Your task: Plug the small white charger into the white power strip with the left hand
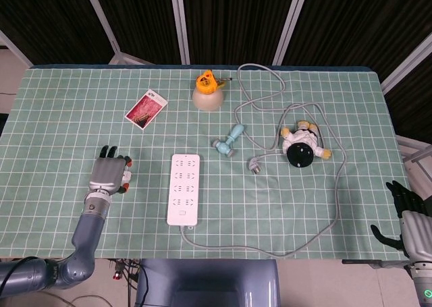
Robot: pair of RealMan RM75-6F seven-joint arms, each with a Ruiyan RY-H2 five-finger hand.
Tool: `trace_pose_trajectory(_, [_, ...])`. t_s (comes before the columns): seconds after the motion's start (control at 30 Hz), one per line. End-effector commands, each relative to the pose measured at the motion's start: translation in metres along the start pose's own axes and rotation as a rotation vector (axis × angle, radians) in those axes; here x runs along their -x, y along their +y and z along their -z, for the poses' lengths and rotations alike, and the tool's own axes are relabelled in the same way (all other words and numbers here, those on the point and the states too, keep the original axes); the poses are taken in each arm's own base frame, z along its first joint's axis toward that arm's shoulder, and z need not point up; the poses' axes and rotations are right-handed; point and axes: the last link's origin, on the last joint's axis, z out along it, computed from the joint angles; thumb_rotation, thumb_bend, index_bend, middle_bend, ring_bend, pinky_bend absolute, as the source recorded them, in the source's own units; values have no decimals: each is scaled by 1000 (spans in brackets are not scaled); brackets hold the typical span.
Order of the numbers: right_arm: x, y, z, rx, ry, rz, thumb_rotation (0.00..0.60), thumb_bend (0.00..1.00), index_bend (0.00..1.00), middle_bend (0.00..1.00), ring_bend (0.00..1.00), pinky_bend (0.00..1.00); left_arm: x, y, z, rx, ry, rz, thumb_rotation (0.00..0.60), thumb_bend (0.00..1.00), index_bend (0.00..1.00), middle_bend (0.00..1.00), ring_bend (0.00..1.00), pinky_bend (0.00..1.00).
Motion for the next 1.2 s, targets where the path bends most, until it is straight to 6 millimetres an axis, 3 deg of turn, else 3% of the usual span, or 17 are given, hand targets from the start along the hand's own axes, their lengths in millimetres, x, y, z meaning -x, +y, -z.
trace_pose_trajectory(0.03, [0,0,0,0,1,1,600,348,0,0,0,0,1,0,-1,-3,-2,-4,600,261,383,372,55,35])
trace_pose_trajectory(0.6, [0,0,0,5,4,3,600,348,0,0,0,0,13,-4,-6,-6,-37,-28,600,265,425,420,73,35])
trace_pose_trajectory(0.67, [0,0,0,6,6,3,600,348,0,0,0,0,13,-4,-7,-4,-29,-24,600,292,455,453,83,40])
trace_pose_trajectory(0.87, [0,0,0,6,8,0,600,348,0,0,0,0,10,-2,-5,19,15,10,600,544,607,604,150,93])
trace_pose_trajectory(1.2, [0,0,0,7,6,-6,600,348,0,0,0,0,-15,16,1,162,29,131,600,584,633,627,164,100])
